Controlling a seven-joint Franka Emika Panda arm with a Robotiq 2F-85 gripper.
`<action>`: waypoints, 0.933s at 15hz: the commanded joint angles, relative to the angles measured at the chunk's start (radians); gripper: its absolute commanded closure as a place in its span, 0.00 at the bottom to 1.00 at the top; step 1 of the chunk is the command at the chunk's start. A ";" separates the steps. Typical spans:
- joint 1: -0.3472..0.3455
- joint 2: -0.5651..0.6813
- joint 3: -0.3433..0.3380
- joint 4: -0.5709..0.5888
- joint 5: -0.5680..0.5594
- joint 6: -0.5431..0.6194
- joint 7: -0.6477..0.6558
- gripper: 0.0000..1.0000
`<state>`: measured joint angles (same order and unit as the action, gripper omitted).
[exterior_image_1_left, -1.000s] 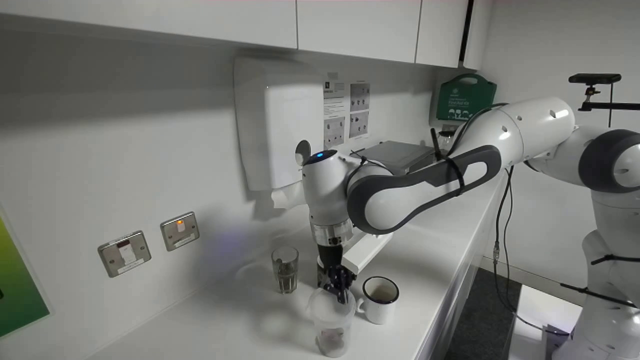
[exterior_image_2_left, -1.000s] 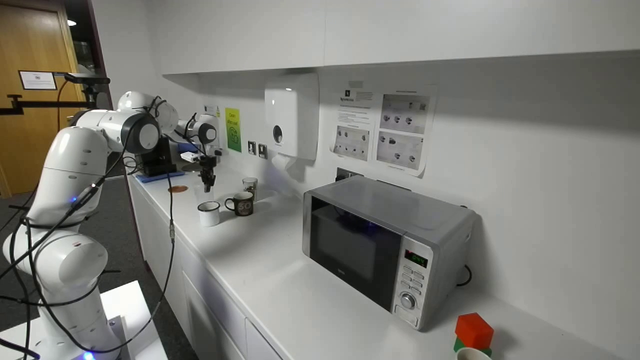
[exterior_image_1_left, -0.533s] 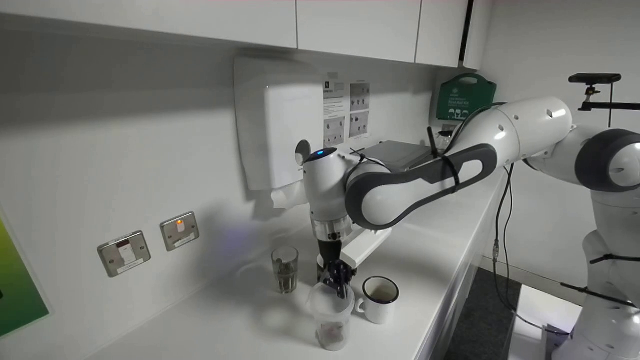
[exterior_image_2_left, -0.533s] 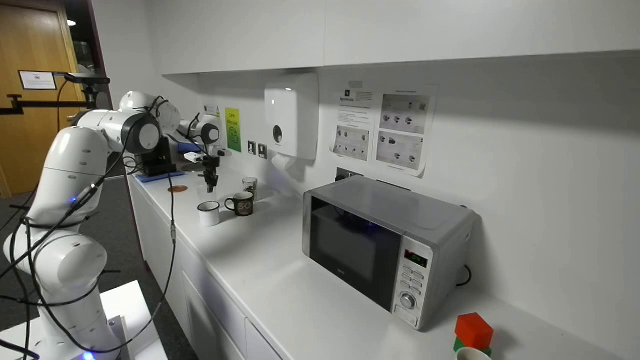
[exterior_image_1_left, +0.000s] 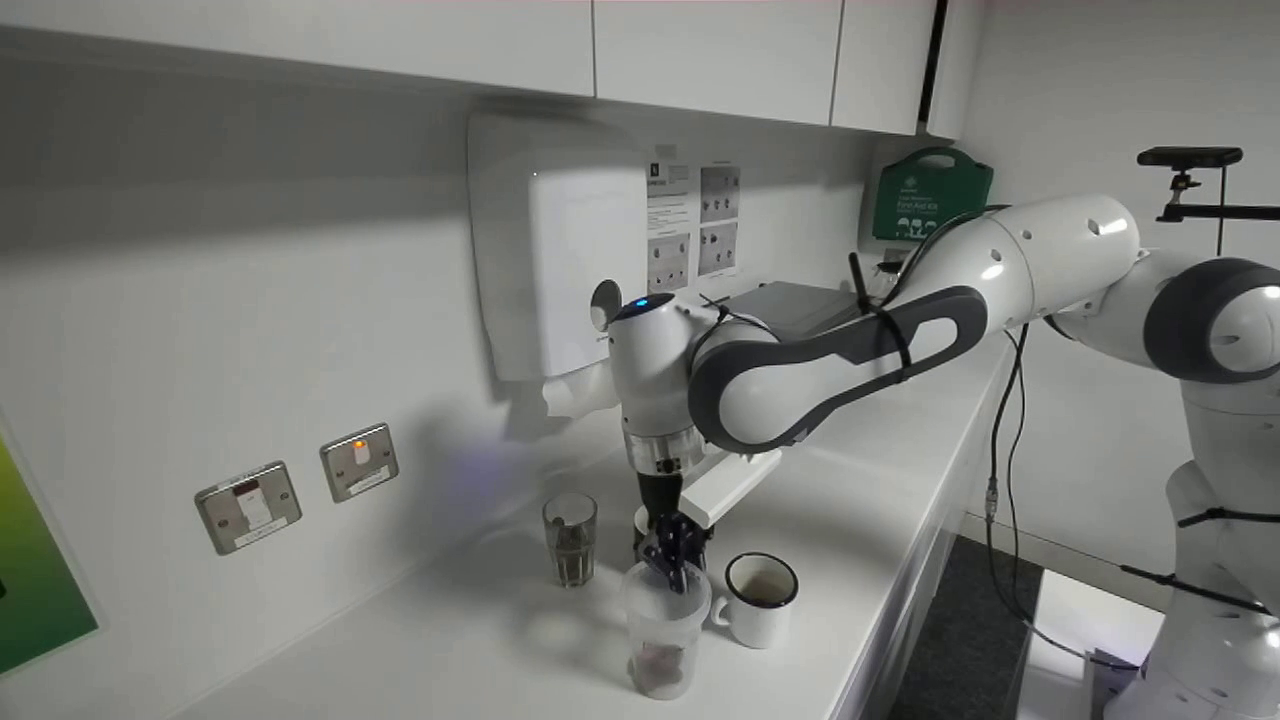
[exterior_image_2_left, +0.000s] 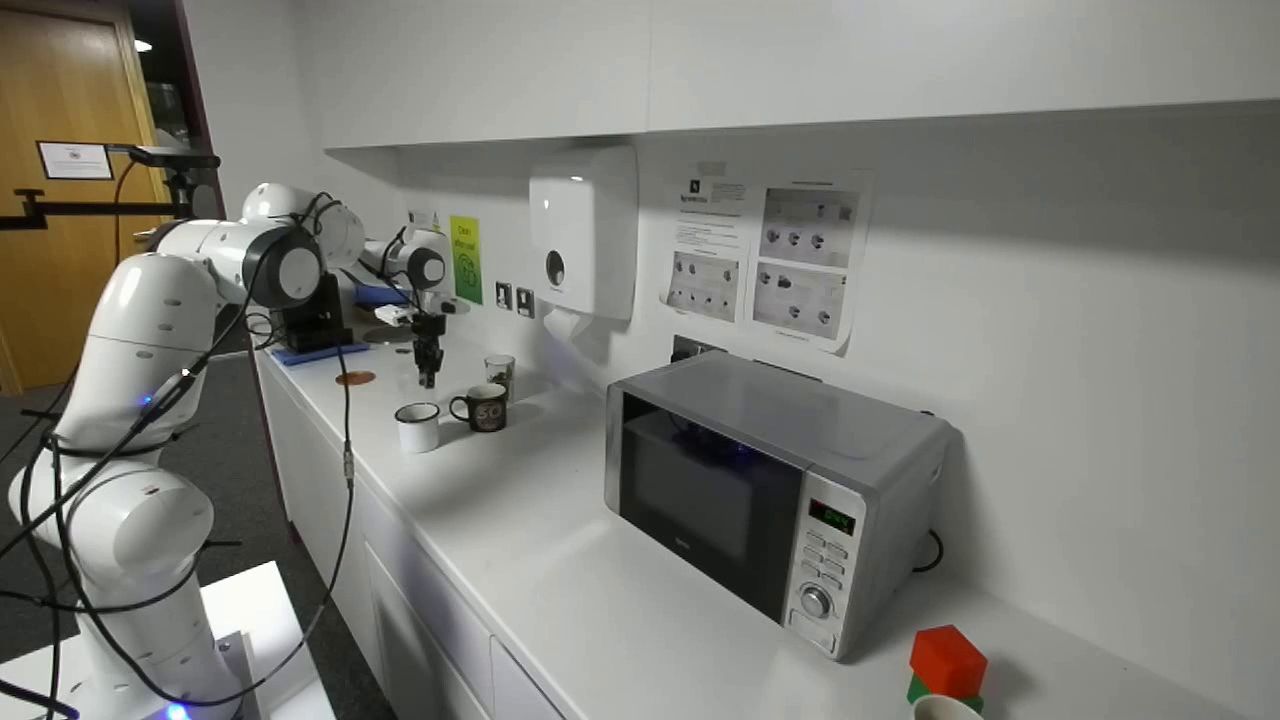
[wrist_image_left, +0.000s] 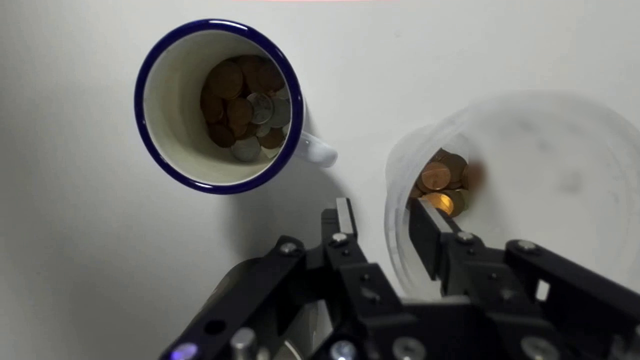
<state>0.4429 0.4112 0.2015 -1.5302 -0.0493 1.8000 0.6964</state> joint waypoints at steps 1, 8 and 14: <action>-0.009 -0.007 -0.005 0.007 0.011 -0.037 -0.008 0.31; -0.027 -0.106 0.004 -0.051 0.062 -0.045 -0.025 0.00; -0.064 -0.267 0.006 -0.173 0.150 -0.033 -0.032 0.00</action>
<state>0.4229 0.2628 0.1943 -1.5794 0.0505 1.7654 0.6923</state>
